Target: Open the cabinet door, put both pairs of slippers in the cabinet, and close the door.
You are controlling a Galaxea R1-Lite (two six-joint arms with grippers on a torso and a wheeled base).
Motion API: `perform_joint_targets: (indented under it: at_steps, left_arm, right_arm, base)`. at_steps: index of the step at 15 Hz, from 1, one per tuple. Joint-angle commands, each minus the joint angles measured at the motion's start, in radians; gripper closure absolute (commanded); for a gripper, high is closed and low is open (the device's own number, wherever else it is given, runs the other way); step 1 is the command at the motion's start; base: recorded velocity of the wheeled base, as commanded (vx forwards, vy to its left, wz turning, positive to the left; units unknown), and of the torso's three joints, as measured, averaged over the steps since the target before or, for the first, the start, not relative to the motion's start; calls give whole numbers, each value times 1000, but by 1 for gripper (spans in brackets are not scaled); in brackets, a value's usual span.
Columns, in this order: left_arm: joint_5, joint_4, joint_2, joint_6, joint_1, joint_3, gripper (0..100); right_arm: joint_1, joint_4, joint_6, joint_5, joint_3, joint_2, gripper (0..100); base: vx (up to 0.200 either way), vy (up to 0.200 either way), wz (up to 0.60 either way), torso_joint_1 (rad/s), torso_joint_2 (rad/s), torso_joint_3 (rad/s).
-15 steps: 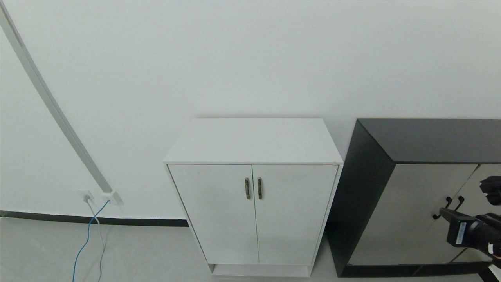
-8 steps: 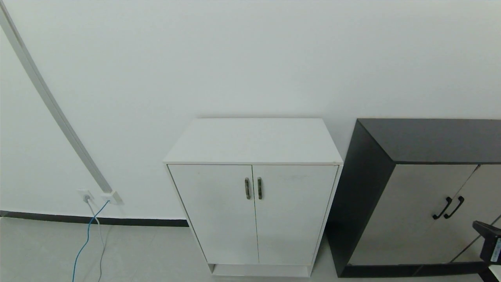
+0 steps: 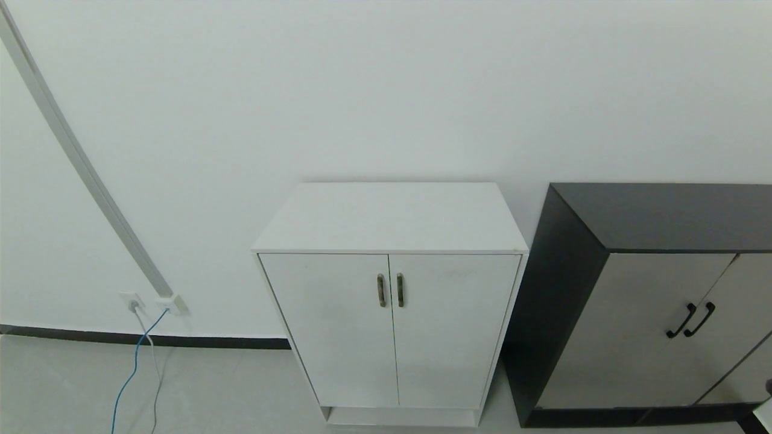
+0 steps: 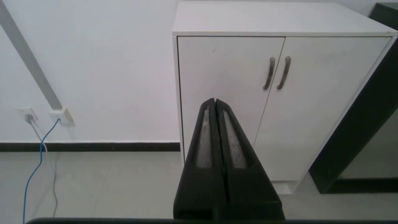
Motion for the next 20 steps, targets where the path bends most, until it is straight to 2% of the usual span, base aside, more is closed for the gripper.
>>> perform_joint_targets:
  at_steps: [1,6,10,13,20]
  left_arm:
    - [0,0,0,0,0,0,100]
    - [0,0,0,0,0,0,100]
    - [0,0,0,0,0,0,100]
    - [0,0,0,0,0,0,100]
    - [0,0,0,0,0,0,100]
  right_arm:
    - [2,98,0,8,0,-165,100]
    - [8,282,-3,48,21,-375,100]
    - [31,305,-3,48,92,-483,100]
    - [49,410,-13,49,95,-579,100]
    - [35,407,-38,45,95,-782,100]
  base:
    - [0,0,0,0,0,0]
    - [0,0,0,0,0,0]
    - [0,0,0,0,0,0]
    - [0,0,0,0,0,0]
    - [0,0,0,0,0,0]
